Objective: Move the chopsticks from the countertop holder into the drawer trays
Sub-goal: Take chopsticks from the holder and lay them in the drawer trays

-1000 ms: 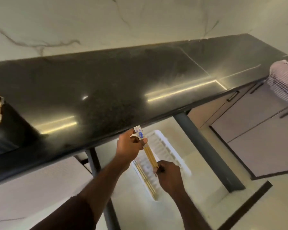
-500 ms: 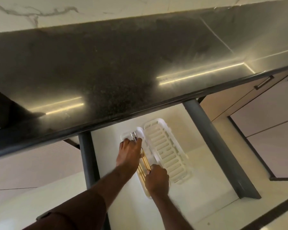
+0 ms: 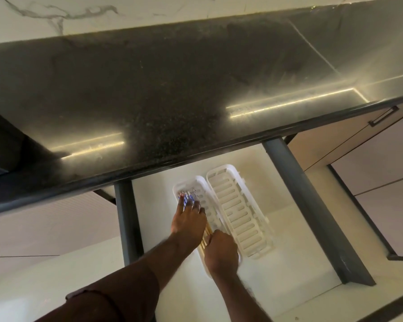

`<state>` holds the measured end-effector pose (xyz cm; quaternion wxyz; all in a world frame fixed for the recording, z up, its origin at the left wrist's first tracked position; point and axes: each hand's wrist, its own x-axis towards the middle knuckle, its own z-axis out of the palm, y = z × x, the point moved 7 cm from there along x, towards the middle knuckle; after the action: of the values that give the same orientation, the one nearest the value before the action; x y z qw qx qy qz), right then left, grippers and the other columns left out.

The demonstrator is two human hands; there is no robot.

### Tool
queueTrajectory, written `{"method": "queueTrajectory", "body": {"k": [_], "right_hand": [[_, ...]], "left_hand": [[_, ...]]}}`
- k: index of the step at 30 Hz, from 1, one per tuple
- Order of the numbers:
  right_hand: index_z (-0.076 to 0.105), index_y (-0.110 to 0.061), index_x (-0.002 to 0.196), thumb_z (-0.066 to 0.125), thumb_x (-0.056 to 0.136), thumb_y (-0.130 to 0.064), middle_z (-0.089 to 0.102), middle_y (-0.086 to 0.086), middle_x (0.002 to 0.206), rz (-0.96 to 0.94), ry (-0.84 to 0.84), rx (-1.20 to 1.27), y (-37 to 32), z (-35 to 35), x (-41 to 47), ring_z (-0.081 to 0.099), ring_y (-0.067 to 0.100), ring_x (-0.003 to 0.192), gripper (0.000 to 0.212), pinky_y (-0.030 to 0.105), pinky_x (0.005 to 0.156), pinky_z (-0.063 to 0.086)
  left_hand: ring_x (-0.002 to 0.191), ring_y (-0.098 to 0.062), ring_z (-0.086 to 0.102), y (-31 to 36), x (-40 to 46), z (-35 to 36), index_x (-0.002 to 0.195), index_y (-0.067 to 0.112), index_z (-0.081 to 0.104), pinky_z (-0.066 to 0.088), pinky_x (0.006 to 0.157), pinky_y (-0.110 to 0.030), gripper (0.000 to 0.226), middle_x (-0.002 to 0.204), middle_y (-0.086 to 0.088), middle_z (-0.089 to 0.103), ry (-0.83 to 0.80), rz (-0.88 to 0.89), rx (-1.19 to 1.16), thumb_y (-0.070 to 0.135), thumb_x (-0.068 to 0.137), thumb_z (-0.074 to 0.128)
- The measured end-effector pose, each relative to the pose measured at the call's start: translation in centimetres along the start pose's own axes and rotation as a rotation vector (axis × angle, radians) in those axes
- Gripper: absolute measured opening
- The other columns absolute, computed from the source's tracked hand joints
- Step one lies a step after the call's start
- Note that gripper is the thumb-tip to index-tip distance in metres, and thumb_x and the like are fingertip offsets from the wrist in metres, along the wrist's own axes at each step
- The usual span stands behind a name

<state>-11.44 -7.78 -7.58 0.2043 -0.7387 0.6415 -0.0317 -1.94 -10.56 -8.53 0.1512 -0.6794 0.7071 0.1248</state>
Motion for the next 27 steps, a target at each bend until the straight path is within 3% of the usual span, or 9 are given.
{"method": "queueTrajectory", "body": {"k": [2, 4, 6, 10, 17, 22, 24, 27], "right_hand": [[0.07, -0.003, 0.067, 0.091, 0.054, -0.007, 0.068, 0.009, 0.059, 0.005, -0.023, -0.039, 0.1, -0.1, 0.1, 0.067, 0.023, 0.05, 0.025, 0.027, 0.045, 0.054], [0.064, -0.005, 0.093, 0.069, 0.081, -0.01, 0.068, 0.012, 0.087, 0.08, -0.135, 0.024, 1.0, 0.5, 0.5, 0.067, 0.029, 0.076, 0.014, 0.03, 0.063, 0.053], [0.055, -0.01, 0.11, 0.044, 0.093, -0.013, 0.062, 0.01, 0.107, 0.079, -0.177, 0.062, 1.3, 1.3, 0.6, 0.06, 0.03, 0.094, 0.02, 0.032, 0.076, 0.048], [0.047, -0.02, 0.134, 0.037, 0.103, -0.027, 0.06, 0.002, 0.126, -0.04, -0.106, -0.071, 0.5, 1.3, 0.4, 0.06, 0.017, 0.112, 0.034, 0.026, 0.095, 0.045], [0.052, -0.02, 0.129, 0.051, 0.097, -0.03, 0.065, 0.001, 0.119, -0.027, -0.1, -0.038, 0.0, -0.4, 0.2, 0.065, 0.017, 0.105, 0.033, 0.027, 0.094, 0.05], [0.059, -0.02, 0.12, 0.048, 0.097, -0.025, 0.069, -0.001, 0.11, -0.017, 0.041, 0.03, -2.4, -5.3, 0.2, 0.067, 0.016, 0.098, 0.025, 0.027, 0.09, 0.052], [0.06, -0.018, 0.115, 0.049, 0.096, -0.023, 0.069, 0.003, 0.105, -0.027, 0.061, 0.083, -4.2, -7.9, 0.5, 0.067, 0.02, 0.093, 0.023, 0.032, 0.084, 0.055], [0.061, -0.014, 0.113, 0.052, 0.093, -0.019, 0.067, 0.012, 0.102, -0.056, 0.13, 0.184, -8.7, -12.5, 0.6, 0.065, 0.03, 0.093, 0.022, 0.041, 0.083, 0.053]], "left_hand": [[0.148, -0.034, 0.013, 0.3, 0.0, 0.3, 0.149, 0.014, 0.03, 0.0, 0.118, -0.057, 0.054, 0.159, -0.01, 0.024, -0.034, 0.02, 0.018, 0.033, 0.101, 0.044], [0.148, -0.034, 0.012, 0.4, -0.1, 0.5, 0.148, 0.013, 0.033, 0.001, 0.117, -0.059, 0.054, 0.159, -0.011, 0.024, -0.062, 0.031, 0.025, 0.034, 0.1, 0.046], [0.148, -0.034, 0.011, 0.6, -0.1, 0.8, 0.148, 0.012, 0.034, 0.001, 0.117, -0.059, 0.055, 0.159, -0.013, 0.024, -0.086, 0.036, 0.033, 0.035, 0.1, 0.046], [0.148, -0.034, 0.012, 0.8, -0.1, 1.1, 0.148, 0.01, 0.031, -0.003, 0.117, -0.058, 0.057, 0.158, -0.014, 0.024, -0.118, 0.026, 0.035, 0.039, 0.1, 0.042], [0.147, -0.033, 0.02, 0.2, -0.6, -0.2, 0.147, 0.009, 0.032, -0.004, 0.116, -0.059, 0.059, 0.155, -0.013, 0.032, -0.052, 0.045, -0.003, 0.04, 0.099, 0.045], [0.145, -0.029, 0.026, -1.8, -1.2, -5.5, 0.148, 0.013, 0.031, -0.01, 0.114, -0.055, 0.057, 0.156, -0.01, 0.031, 0.067, 0.036, -0.121, 0.03, 0.096, 0.05], [0.144, -0.026, 0.028, -3.3, -2.0, -8.9, 0.148, 0.015, 0.031, -0.002, 0.117, -0.049, 0.057, 0.157, -0.008, 0.031, 0.14, 0.035, -0.256, 0.025, 0.096, 0.051], [0.138, -0.024, 0.04, -6.5, -4.9, -14.9, 0.144, 0.016, 0.041, 0.024, 0.115, -0.037, 0.047, 0.151, -0.006, 0.041, 0.32, 0.06, -0.548, 0.019, 0.098, 0.049]]}}
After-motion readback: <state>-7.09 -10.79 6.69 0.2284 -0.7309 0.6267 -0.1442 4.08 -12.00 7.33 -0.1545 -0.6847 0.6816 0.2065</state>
